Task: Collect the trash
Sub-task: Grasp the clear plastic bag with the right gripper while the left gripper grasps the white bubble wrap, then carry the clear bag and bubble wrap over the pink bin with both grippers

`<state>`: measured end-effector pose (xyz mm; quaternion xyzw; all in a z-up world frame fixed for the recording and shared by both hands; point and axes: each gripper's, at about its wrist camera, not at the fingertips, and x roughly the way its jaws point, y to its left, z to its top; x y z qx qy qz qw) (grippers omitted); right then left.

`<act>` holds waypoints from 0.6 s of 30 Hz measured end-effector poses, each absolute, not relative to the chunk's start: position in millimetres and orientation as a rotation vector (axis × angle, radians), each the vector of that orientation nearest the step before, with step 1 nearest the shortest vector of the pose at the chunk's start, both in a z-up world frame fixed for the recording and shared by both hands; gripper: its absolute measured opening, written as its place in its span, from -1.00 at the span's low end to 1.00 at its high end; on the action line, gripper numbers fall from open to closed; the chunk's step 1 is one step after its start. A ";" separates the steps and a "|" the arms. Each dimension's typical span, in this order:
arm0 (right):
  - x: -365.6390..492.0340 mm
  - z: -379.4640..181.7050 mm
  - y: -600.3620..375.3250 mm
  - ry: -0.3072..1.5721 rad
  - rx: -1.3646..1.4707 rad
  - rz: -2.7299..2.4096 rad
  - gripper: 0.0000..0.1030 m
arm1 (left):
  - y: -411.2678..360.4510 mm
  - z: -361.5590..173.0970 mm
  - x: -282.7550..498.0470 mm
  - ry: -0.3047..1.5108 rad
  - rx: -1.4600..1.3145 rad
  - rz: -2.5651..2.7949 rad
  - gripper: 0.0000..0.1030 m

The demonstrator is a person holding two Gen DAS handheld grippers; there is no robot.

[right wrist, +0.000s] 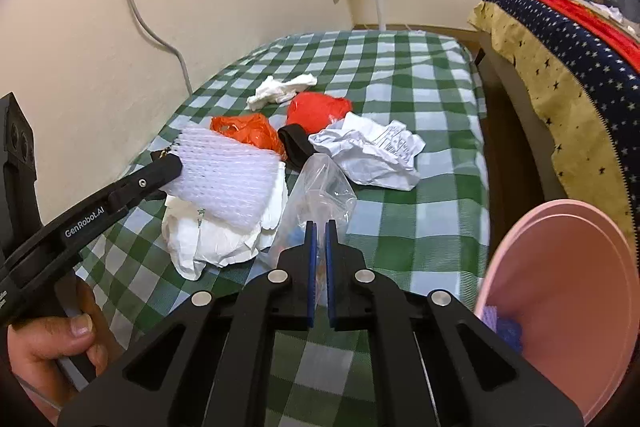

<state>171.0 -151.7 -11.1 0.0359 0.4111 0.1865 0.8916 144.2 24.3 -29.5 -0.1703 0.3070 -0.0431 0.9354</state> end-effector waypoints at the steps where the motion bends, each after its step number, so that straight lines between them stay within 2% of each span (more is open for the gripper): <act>1: 167.9 -8.2 -152.7 0.845 0.068 0.381 -0.92 | 24.1 -27.5 142.2 0.623 -0.342 -0.084 -0.77; 18: 119.1 42.7 -194.5 0.713 0.061 0.289 -0.92 | -3.9 -1.4 109.2 0.570 -0.217 -0.064 -0.77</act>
